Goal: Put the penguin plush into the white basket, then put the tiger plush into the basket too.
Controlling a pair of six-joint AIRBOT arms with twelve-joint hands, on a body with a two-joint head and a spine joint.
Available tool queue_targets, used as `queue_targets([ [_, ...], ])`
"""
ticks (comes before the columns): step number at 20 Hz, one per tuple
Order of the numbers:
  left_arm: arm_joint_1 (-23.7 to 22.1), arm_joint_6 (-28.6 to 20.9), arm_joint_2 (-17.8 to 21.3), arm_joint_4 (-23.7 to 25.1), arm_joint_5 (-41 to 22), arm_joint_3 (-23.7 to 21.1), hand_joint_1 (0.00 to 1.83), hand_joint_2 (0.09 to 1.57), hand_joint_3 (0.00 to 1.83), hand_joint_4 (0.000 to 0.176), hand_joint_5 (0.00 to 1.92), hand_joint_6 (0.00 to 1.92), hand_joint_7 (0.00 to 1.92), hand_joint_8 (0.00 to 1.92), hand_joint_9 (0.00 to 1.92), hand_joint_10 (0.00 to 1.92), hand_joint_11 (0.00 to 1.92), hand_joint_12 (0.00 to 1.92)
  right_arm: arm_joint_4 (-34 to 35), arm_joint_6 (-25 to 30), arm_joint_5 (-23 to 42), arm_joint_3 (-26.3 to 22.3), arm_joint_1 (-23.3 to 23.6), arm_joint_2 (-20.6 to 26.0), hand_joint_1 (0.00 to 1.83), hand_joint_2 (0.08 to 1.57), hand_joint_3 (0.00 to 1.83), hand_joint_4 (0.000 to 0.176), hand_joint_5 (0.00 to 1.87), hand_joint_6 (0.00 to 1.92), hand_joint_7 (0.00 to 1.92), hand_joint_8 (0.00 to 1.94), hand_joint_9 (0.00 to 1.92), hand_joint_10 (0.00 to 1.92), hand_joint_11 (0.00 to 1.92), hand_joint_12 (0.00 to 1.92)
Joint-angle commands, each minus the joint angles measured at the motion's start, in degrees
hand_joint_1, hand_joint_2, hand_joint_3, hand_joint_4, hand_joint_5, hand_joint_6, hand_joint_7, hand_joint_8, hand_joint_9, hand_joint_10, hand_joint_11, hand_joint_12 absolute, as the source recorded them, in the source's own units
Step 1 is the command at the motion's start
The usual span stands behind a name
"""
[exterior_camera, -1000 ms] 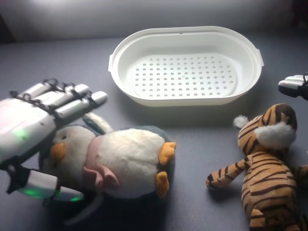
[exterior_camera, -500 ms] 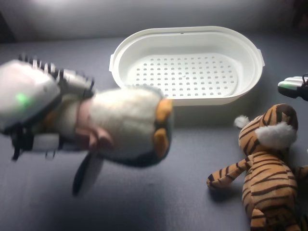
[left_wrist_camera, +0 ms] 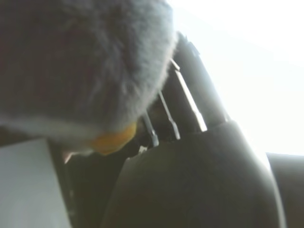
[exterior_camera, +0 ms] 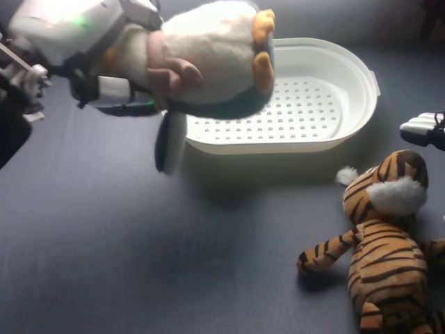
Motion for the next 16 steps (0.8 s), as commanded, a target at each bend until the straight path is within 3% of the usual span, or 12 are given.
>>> queue_targets([
  [1,-1.2,0.4,-0.3,-0.8,-4.1,1.0,1.38,1.08,0.00,0.000,0.96,0.96,1.05,0.81,1.05,1.02,0.93,1.08,1.0,0.9,7.3,0.2,1.1,-0.2,0.70,1.23,0.00,0.012,0.26,0.00,0.26,0.00,0.24,0.00,0.21,0.14],
  [2,-2.0,1.5,-1.3,-1.6,-2.6,2.2,1.25,1.11,0.00,0.005,0.96,0.99,0.97,1.01,0.90,0.67,0.80,1.03,0.6,0.9,7.3,0.2,1.4,-0.2,0.69,1.22,0.00,0.020,0.27,0.00,0.26,0.00,0.24,0.00,0.22,0.14],
  [3,-2.5,3.0,-1.9,-2.8,-1.2,3.0,1.19,1.10,0.00,0.000,0.98,0.96,0.85,0.52,0.84,0.50,0.67,1.09,0.2,0.9,7.3,0.3,1.8,-0.2,0.72,1.21,0.00,0.001,0.28,0.01,0.27,0.01,0.25,0.01,0.23,0.14],
  [4,-2.8,4.5,-2.4,-4.3,0.6,3.8,1.18,1.00,0.00,0.000,0.78,0.38,0.79,0.24,0.76,0.37,0.49,1.19,-0.5,0.9,7.3,0.3,2.3,-0.2,0.71,1.22,0.00,0.004,0.28,0.00,0.27,0.00,0.25,0.00,0.24,0.14],
  [5,-2.8,4.7,-2.6,-4.8,1.3,4.3,1.07,0.95,0.00,0.009,0.66,0.10,0.65,0.06,0.64,0.19,0.29,1.15,-1.1,1.2,7.3,0.3,2.6,-0.2,0.66,1.22,0.00,0.019,0.27,0.00,0.27,0.00,0.25,0.00,0.24,0.13],
  [7,-1.9,4.7,-2.6,-5.9,2.1,4.7,0.93,0.91,0.00,0.089,0.45,0.00,0.42,0.00,0.45,0.02,0.09,0.99,-2.7,2.0,7.8,0.2,3.6,-0.2,0.69,1.22,0.00,0.044,0.33,0.02,0.31,0.01,0.29,0.01,0.28,0.15],
  [8,-1.2,4.7,-2.6,-6.3,1.9,4.7,0.86,0.90,0.00,0.143,0.35,0.00,0.37,0.00,0.35,0.00,0.02,0.91,-3.8,2.0,8.4,0.0,4.0,0.0,0.78,1.21,0.00,0.059,0.39,0.01,0.36,0.01,0.34,0.01,0.31,0.17],
  [9,-0.8,4.7,-2.5,-6.4,1.5,4.3,0.83,0.90,0.00,0.169,0.28,0.00,0.33,0.00,0.29,0.00,0.00,0.83,-4.9,2.0,8.7,-0.3,4.5,0.4,0.78,1.21,0.00,0.093,0.40,0.01,0.37,0.01,0.35,0.01,0.30,0.17],
  [10,0.7,4.7,-1.3,-6.0,-1.1,2.1,0.82,0.88,0.00,0.176,0.18,0.00,0.23,0.00,0.24,0.00,0.00,0.83,-8.2,2.0,8.7,-1.2,5.8,1.4,0.90,1.19,0.00,0.135,0.42,0.01,0.41,0.01,0.38,0.02,0.33,0.19],
  [13,2.2,4.6,0.9,-4.2,-4.9,-1.4,0.78,0.89,0.00,0.176,0.17,0.00,0.22,0.01,0.26,0.01,0.00,0.91,-11.8,2.0,8.4,-2.3,6.5,2.6,1.04,1.14,0.00,0.104,0.42,0.00,0.39,0.00,0.38,0.00,0.32,0.13],
  [15,4.1,4.0,3.3,-1.9,-8.8,-4.9,0.76,0.91,0.00,0.173,0.15,0.00,0.19,0.00,0.21,0.00,0.00,0.87,-15.1,2.0,6.8,-3.6,6.8,3.7,1.05,1.13,0.00,0.132,0.45,0.00,0.41,0.00,0.40,0.00,0.37,0.08],
  [16,6.1,3.1,5.4,-0.8,-12.0,-7.4,0.87,0.90,0.00,0.171,0.16,0.00,0.18,0.00,0.22,0.01,0.00,0.80,-17.5,2.1,4.6,-4.2,7.4,4.5,1.10,1.16,0.01,0.098,0.45,0.00,0.35,0.00,0.38,0.00,0.38,0.08],
])
